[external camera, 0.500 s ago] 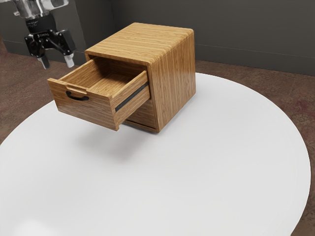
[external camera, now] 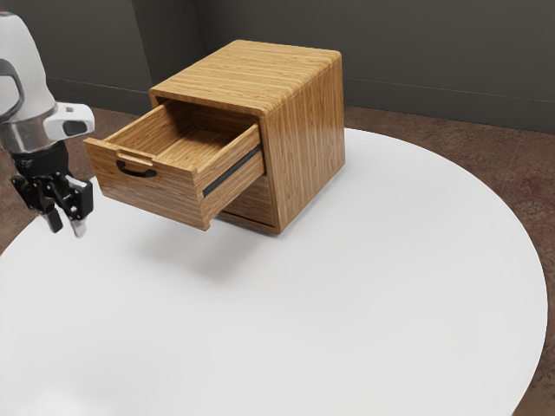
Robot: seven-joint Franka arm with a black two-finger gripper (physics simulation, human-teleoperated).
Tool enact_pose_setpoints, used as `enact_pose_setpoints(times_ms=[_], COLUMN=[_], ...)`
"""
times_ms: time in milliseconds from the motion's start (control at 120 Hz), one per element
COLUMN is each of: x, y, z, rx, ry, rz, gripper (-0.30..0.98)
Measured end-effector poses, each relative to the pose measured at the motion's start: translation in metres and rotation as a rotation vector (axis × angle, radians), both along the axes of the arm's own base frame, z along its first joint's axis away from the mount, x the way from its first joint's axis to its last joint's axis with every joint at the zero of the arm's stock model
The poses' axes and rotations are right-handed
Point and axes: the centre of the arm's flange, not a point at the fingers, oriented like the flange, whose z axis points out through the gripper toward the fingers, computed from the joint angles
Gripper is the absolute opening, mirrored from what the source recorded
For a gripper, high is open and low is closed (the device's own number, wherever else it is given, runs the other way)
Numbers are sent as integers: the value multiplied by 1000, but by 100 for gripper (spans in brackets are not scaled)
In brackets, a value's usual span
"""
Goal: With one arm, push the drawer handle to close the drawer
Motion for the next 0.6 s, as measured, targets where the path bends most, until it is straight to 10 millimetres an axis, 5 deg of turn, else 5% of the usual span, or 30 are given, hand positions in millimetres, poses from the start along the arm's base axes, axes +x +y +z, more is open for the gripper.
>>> enact_pose_setpoints(times_ms=[292,600], x=[59,109], y=[13,20], z=[13,-3], rx=[56,58], ry=[-101,-95], rz=[-5,-6], gripper=[8,3])
